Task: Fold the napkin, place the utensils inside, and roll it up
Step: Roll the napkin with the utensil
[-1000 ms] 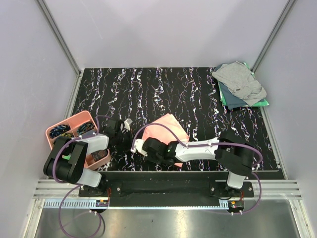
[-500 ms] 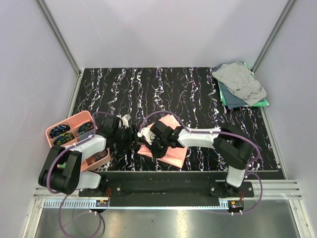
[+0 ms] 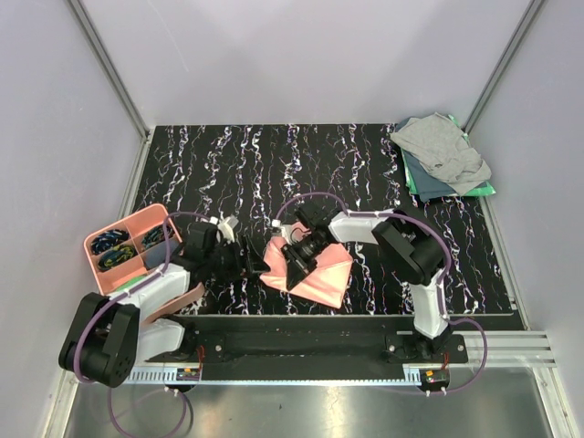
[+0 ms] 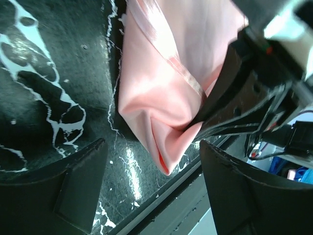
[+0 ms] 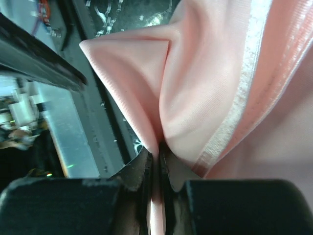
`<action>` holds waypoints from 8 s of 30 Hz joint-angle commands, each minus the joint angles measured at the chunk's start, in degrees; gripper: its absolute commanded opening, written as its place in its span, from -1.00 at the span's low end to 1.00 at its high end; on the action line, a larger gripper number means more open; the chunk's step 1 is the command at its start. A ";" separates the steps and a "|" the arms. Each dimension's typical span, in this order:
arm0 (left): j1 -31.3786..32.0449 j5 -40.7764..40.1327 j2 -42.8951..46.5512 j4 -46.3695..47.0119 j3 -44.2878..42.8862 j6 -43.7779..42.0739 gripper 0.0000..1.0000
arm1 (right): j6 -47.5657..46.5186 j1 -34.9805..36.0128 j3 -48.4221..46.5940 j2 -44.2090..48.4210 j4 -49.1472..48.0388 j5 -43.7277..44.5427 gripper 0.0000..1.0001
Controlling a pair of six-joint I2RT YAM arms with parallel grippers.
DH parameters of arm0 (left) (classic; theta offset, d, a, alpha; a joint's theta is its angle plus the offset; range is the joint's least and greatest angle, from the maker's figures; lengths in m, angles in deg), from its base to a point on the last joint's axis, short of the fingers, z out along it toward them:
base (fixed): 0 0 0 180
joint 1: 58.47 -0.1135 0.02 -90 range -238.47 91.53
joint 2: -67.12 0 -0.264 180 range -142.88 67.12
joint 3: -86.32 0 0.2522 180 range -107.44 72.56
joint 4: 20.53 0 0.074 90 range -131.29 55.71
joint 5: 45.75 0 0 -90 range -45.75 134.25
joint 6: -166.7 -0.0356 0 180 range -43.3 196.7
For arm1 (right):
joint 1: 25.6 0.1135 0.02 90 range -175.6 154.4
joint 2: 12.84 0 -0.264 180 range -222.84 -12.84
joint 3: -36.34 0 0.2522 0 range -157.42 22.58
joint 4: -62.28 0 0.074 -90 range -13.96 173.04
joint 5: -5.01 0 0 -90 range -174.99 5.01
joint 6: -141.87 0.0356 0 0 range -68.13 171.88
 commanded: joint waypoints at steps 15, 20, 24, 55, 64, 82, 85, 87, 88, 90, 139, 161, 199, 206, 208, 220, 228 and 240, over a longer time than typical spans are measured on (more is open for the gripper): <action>3.71 -2.78 -0.43 14.58 5.89 -2.42 0.34 | 3.41 -2.77 -6.06 -8.40 3.47 -11.99 -0.71; 3.80 -7.51 1.07 11.69 6.25 -1.97 -0.03 | 3.41 -2.94 -5.88 -8.40 3.56 -11.90 -0.69; 3.80 -9.64 -0.07 11.15 5.63 -2.06 -0.02 | 3.41 -2.94 -5.44 -8.23 3.73 -11.90 -0.69; 3.97 -3.13 -4.20 23.46 7.39 -5.49 0.26 | 5.16 -4.35 -7.29 -12.35 4.00 -14.80 -0.68; 3.97 -2.60 -3.24 23.37 8.09 -5.32 0.19 | 5.96 -5.05 -7.29 -13.76 4.09 -14.19 -0.70; 4.32 -3.13 -4.99 19.61 6.34 -5.14 -0.90 | 6.92 -5.40 -7.29 -12.71 4.09 -12.87 -0.72; 4.32 -5.15 -5.69 15.92 5.19 -4.96 -1.00 | 7.19 -5.40 -7.03 -10.70 4.18 -12.08 -0.67; 4.32 -6.56 -6.57 13.89 3.88 -4.53 -1.00 | 7.54 -5.32 -6.59 -9.20 4.44 -11.03 -0.50; 4.32 -6.82 -7.62 12.23 3.00 -4.18 -1.00 | 7.63 -5.40 -6.41 -7.45 4.52 -10.50 -0.43; 4.32 -6.74 -9.03 10.64 1.94 -3.47 -1.00 | 7.89 -5.40 -5.97 -4.90 4.96 -8.57 -0.22; 4.24 -2.61 -16.07 -3.44 -9.75 -3.73 -1.00 | -9.07 20.36 13.56 14.19 -12.80 49.04 0.11; 2.21 -12.27 1.94 -4.85 -4.31 -2.77 0.45 | -5.29 7.79 3.79 5.40 0.48 19.75 -0.46; 3.88 -3.66 -9.74 24.95 4.22 -2.24 -0.07 | -3.01 -2.77 0.01 -6.29 -0.92 1.10 -0.50; 5.29 -3.84 -12.02 26.88 4.49 -1.10 -0.64 | -2.13 -3.29 -1.40 -5.94 -0.75 2.59 -0.46; 5.82 -3.66 -12.82 27.06 4.23 -0.92 -0.88 | -1.26 -3.29 -2.01 -5.24 -0.75 3.39 -0.39; 5.99 -6.29 -11.06 14.86 0.36 -1.19 -1.00 | 0.60 -2.33 -1.15 12.32 -0.30 20.49 0.29; 5.99 -7.61 -11.85 4.40 -4.12 1.28 -1.00 | -4.40 11.54 10.98 26.13 -11.89 42.21 0.59; 5.99 -6.30 -13.87 -2.82 -8.87 0.22 -1.00 | -10.83 25.36 13.10 19.73 -16.65 65.96 0.69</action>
